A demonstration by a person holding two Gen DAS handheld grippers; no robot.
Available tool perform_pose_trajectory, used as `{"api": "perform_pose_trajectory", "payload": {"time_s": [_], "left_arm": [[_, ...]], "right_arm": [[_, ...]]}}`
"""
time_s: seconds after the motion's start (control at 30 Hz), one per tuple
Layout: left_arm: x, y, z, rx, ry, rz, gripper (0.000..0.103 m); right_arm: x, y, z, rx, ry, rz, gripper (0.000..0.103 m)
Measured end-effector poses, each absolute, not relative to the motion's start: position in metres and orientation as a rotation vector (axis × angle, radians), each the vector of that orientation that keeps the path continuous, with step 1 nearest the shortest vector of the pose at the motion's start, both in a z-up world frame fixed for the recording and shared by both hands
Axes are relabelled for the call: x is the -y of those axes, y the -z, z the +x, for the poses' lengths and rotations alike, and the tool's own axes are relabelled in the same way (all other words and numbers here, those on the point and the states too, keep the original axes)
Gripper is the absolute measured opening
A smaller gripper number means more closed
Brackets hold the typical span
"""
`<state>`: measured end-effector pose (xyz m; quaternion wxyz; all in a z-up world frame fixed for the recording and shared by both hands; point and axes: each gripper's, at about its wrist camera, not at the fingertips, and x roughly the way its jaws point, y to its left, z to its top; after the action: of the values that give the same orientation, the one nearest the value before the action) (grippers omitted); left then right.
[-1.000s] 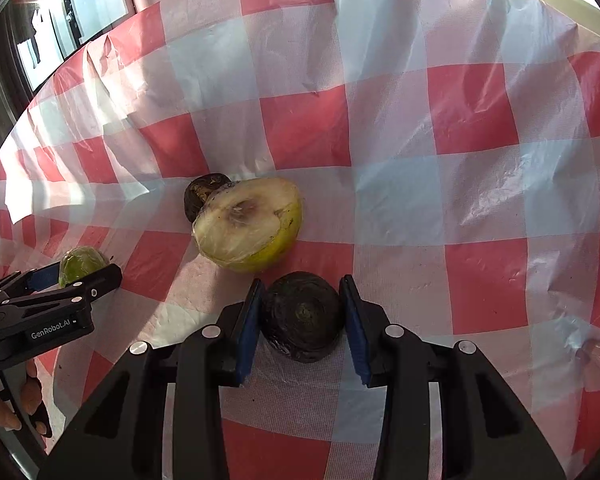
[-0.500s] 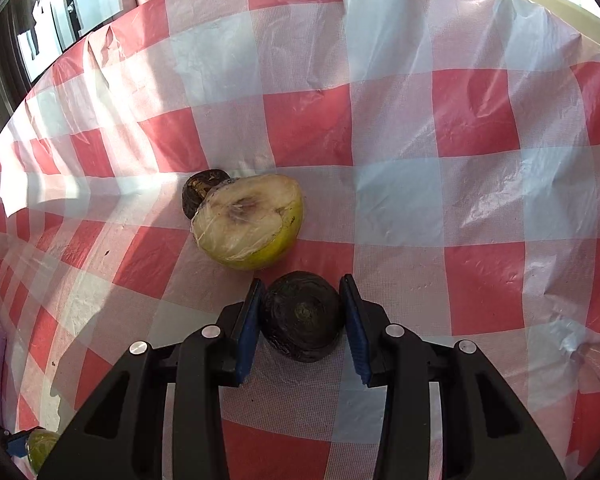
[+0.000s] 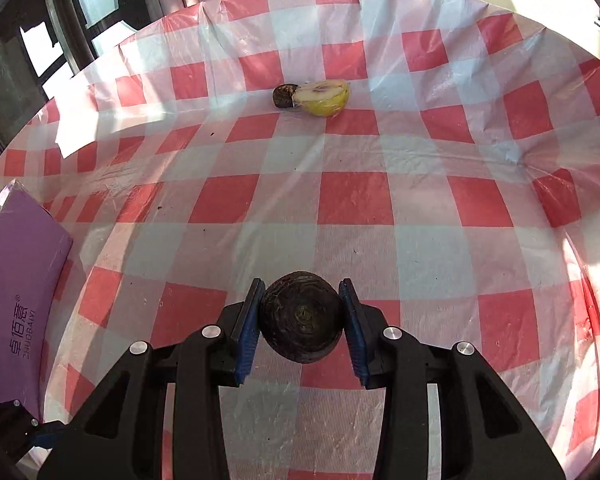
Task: Organize fruits
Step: 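Carry the green fruit and dark fruit into the box and release both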
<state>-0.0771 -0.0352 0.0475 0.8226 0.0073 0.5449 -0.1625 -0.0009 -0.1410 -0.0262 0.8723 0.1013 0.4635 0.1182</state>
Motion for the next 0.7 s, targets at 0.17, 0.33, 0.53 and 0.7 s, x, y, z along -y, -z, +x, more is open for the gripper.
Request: {"api": "perform_pose_trajectory", "payload": {"time_s": [0.17,0.33,0.53,0.7], "left_arm": [[0.012,-0.066,-0.085,-1.116,0.368,0.045,0.057],[0.0,-0.08,-0.09,-1.089,0.407,0.038,0.057],[-0.003,-0.107,-0.096,-1.005,0.463,0.082,0.057],[-0.019,-0.123,-0.098,-0.956,0.459,0.084,0.057]], "right_arm": [[0.133,0.027,-0.056,-1.044,-0.223,0.257,0.038],[0.125,0.029,-0.085,-1.078,-0.177,0.289,0.038],[0.119,0.022,-0.107,-1.077,-0.136,0.295,0.038],[0.108,0.007,-0.118,-1.041,-0.125,0.296,0.038]]}}
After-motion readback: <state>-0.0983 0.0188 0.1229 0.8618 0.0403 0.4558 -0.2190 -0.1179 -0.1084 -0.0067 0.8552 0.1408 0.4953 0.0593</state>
